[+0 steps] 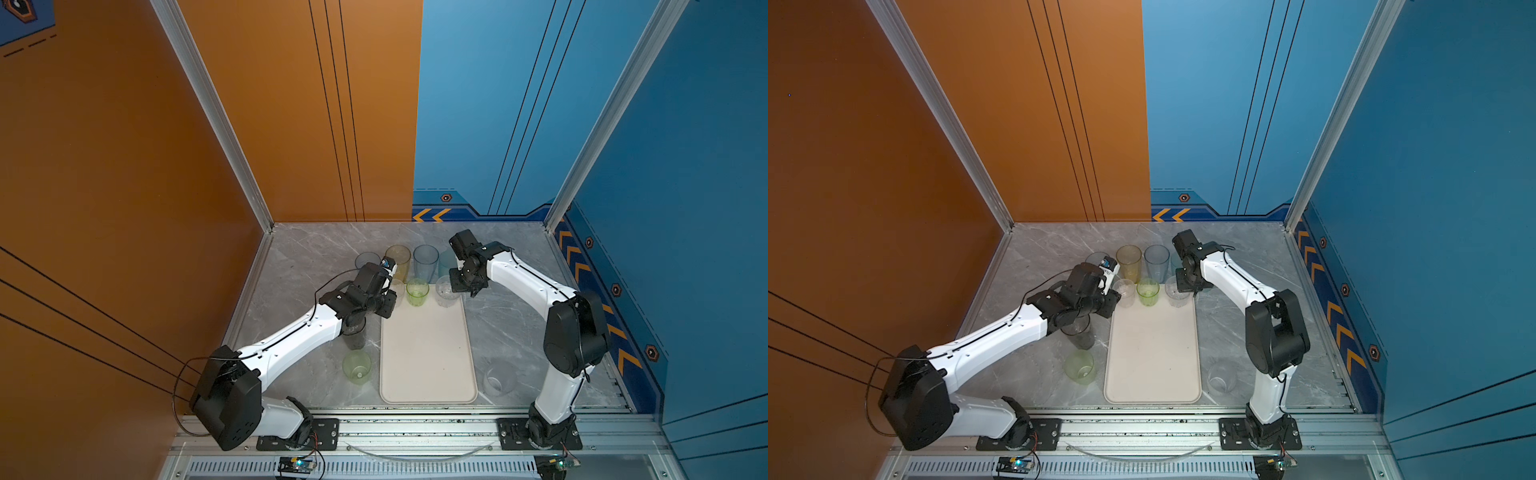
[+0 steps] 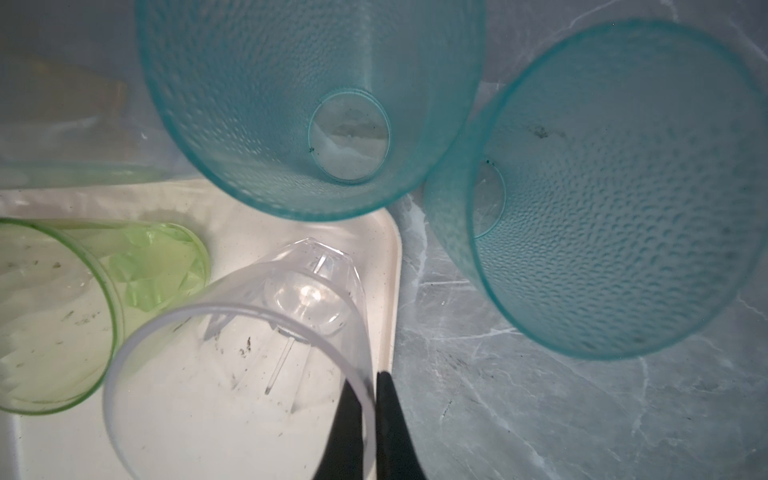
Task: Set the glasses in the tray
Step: 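Lower the clear cup onto the tray beside the green cup and open the right gripper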
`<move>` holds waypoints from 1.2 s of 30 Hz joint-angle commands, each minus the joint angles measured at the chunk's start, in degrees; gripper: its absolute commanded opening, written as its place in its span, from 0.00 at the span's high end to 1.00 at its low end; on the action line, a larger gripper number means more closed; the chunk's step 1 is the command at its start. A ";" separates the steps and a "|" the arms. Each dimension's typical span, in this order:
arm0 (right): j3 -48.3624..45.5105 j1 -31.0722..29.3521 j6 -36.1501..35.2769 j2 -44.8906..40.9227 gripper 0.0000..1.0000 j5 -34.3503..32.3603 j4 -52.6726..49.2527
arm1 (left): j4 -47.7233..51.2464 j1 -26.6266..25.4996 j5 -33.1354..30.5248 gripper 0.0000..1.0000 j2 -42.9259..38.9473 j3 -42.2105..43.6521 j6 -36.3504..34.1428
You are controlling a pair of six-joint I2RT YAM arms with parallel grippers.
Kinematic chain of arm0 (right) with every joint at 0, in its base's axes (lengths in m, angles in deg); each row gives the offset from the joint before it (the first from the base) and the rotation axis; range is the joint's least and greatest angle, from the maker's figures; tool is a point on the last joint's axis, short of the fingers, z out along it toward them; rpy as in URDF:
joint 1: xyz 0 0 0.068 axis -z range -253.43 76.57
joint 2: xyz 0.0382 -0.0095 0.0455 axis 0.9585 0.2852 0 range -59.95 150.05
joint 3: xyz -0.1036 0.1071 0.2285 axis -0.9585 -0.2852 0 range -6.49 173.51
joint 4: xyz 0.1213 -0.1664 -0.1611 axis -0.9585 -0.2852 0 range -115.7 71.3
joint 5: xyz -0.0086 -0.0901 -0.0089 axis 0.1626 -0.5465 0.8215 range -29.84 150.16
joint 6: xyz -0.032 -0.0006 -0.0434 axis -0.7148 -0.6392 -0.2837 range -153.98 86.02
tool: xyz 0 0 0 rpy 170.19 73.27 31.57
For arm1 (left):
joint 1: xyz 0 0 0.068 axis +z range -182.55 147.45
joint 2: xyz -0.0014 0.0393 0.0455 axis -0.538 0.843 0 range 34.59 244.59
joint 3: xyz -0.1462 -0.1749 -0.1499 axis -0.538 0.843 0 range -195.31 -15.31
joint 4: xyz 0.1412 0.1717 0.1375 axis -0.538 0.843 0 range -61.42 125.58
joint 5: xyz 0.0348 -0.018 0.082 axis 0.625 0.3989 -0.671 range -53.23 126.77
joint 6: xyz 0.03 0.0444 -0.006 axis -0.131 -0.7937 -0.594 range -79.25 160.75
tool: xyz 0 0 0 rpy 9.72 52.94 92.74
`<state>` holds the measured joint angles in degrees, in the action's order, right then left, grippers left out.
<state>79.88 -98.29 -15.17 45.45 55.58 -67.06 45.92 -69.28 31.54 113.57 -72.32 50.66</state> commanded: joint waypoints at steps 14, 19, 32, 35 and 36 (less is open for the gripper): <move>4.75 -0.54 -1.49 3.76 0.93 1.81 -1.39 | 0.66 0.87 1.45 0.61 -0.32 0.68 -1.22; 5.12 -0.57 -1.67 3.85 0.85 2.00 -1.73 | 0.67 0.88 1.72 0.61 -0.24 0.55 -1.30; 5.31 -0.80 -1.67 2.03 0.74 2.08 -1.76 | 0.58 0.24 2.07 0.62 -0.41 0.32 -1.28; 4.91 -0.80 -1.67 0.37 0.72 1.91 -1.66 | 0.59 -0.64 1.77 0.62 -0.73 0.18 -1.47; 4.63 -0.80 -1.73 -0.49 0.71 1.77 -1.72 | 0.58 -0.97 1.81 0.62 -0.91 0.09 -1.56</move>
<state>83.57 -98.62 -16.22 48.49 57.14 -67.15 45.94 -69.47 32.54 113.57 -72.32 50.01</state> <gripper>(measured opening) 0.284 0.381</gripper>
